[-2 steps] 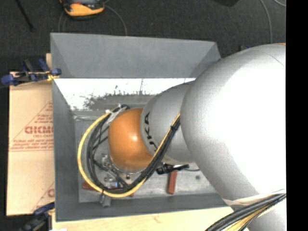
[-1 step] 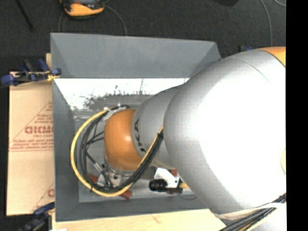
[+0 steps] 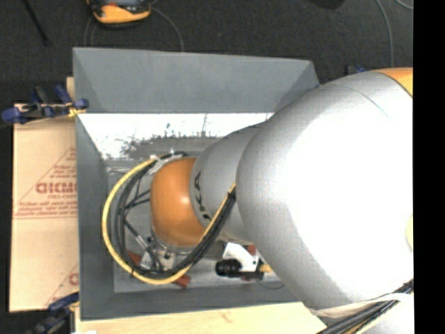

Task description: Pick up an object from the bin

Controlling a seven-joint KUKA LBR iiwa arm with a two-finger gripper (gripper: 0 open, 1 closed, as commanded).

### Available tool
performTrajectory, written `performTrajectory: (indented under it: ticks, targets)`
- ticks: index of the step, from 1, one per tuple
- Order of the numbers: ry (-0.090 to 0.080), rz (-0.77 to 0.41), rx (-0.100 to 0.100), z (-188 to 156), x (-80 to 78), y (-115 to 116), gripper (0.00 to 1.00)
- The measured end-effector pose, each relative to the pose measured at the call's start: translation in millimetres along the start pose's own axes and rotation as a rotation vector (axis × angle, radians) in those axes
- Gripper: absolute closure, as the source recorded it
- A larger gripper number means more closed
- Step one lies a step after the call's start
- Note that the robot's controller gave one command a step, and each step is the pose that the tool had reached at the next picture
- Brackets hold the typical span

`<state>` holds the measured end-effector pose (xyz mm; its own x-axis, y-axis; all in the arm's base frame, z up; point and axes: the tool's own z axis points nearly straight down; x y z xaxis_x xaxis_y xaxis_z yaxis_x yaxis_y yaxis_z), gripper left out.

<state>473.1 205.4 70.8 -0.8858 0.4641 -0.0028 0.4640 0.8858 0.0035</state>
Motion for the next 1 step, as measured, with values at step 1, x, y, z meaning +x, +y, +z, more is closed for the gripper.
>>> performTrajectory:
  ticks: [1]
  targets:
    - [0.003,0.000,0.004,-4.9,0.7,-1.1,1.00]
